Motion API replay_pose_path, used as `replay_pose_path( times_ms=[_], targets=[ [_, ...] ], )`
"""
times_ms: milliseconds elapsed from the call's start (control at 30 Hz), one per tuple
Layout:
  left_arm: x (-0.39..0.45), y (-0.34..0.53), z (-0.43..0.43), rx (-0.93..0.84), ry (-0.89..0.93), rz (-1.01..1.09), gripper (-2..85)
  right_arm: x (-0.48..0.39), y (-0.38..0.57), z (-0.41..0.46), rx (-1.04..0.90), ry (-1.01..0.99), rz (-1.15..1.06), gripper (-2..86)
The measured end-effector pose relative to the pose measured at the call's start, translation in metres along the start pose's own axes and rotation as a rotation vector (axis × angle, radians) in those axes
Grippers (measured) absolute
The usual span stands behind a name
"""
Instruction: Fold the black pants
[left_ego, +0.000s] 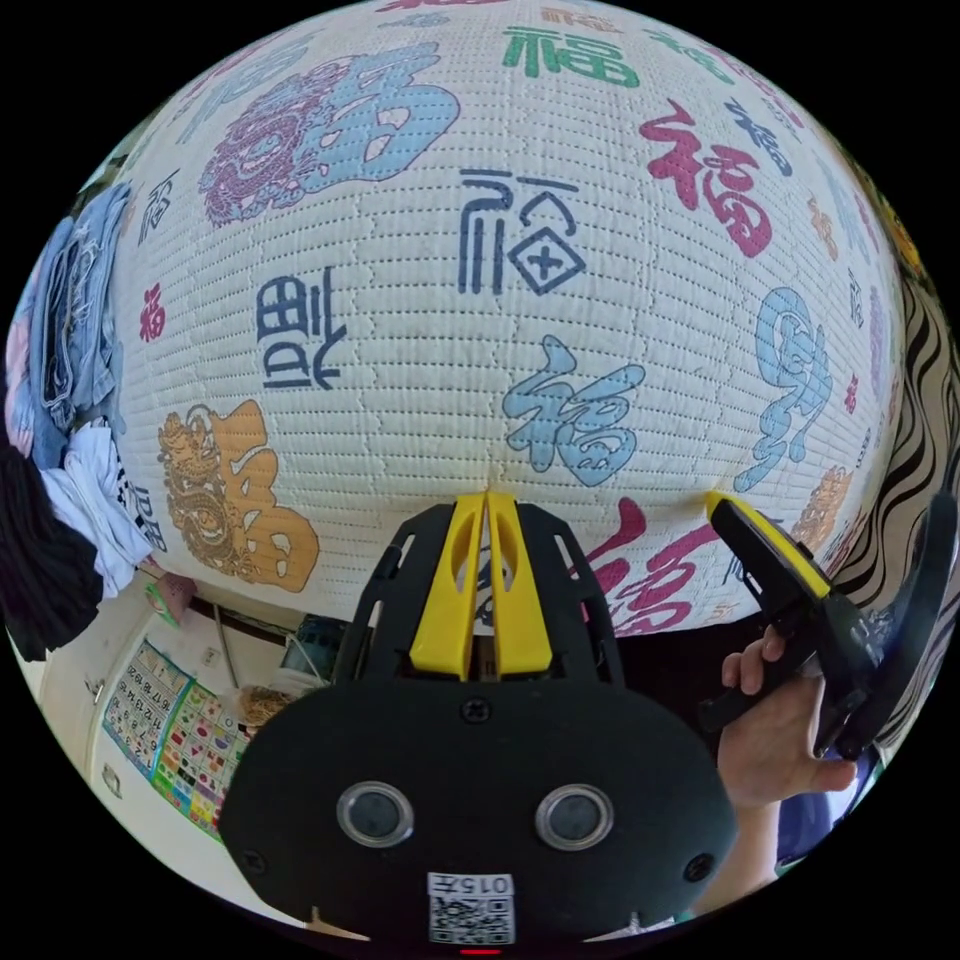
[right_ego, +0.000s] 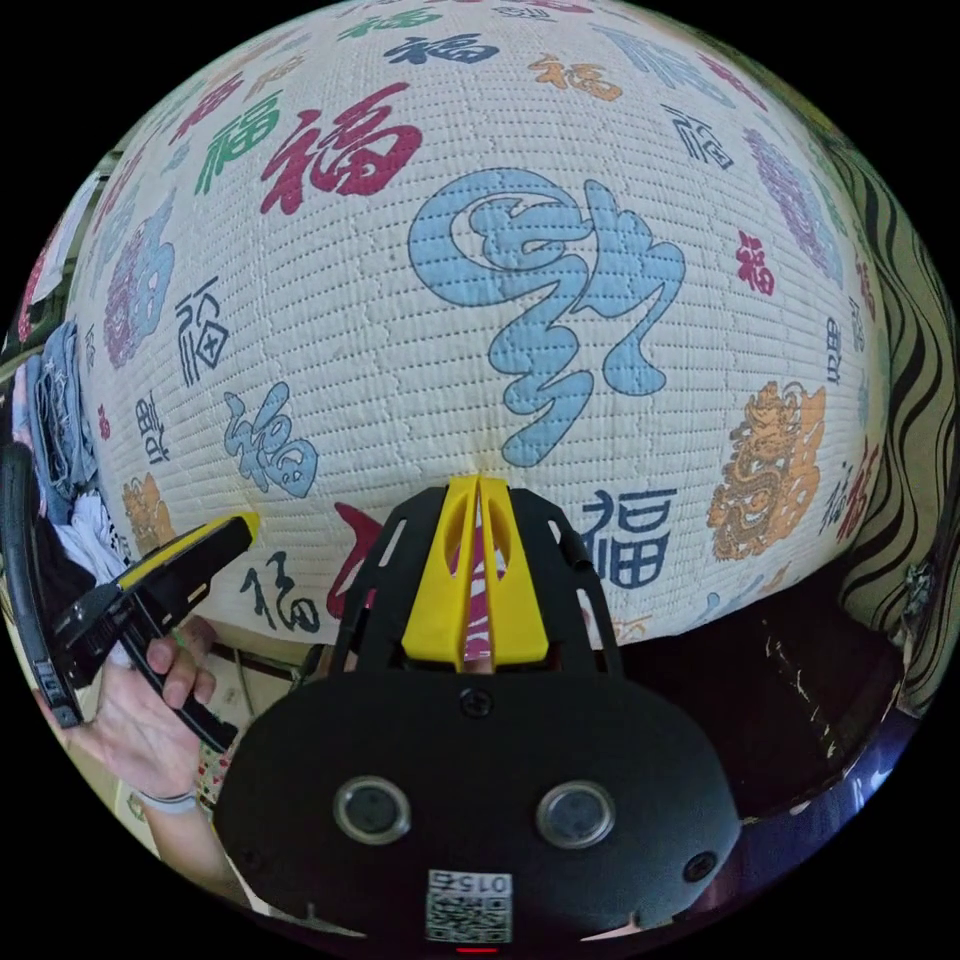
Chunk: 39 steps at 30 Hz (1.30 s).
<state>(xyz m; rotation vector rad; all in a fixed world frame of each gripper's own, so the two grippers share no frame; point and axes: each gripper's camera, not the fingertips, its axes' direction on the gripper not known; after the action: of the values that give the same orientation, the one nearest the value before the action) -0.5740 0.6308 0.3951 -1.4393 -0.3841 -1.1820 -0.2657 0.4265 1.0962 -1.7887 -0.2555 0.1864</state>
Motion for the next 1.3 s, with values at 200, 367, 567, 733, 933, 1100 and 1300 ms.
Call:
replay_pose_path(
  times_ms=[200,367,567,733,933,1100,1300],
  targets=[
    [0.022,-0.01,0.028,0.038,0.069,-0.014,-0.4,-0.005,-0.007,0.01,0.037,0.003,-0.053,-1.0],
    [0.049,-0.012,0.049,0.092,0.036,0.046,-0.4,-0.017,-0.007,0.02,0.097,0.084,-0.153,-1.0],
    [0.072,-0.02,0.073,0.093,0.026,0.028,-0.3,-0.022,-0.014,0.032,0.123,0.113,-0.143,-0.6],
    [0.081,-0.027,0.092,0.082,0.066,0.012,-0.3,-0.013,-0.027,0.04,0.093,0.067,-0.094,-0.7],
    [0.095,-0.033,0.116,0.083,0.068,0.009,-0.4,-0.018,-0.038,0.052,0.072,0.142,-0.135,-0.7],
    [0.108,-0.034,0.134,0.111,0.034,0.032,-0.5,-0.008,-0.042,0.062,0.094,0.125,-0.135,-0.6],
    [0.113,-0.037,0.16,0.164,0.051,0.047,-0.5,0.0,-0.047,0.078,0.114,0.146,-0.171,-0.7]
  ],
)
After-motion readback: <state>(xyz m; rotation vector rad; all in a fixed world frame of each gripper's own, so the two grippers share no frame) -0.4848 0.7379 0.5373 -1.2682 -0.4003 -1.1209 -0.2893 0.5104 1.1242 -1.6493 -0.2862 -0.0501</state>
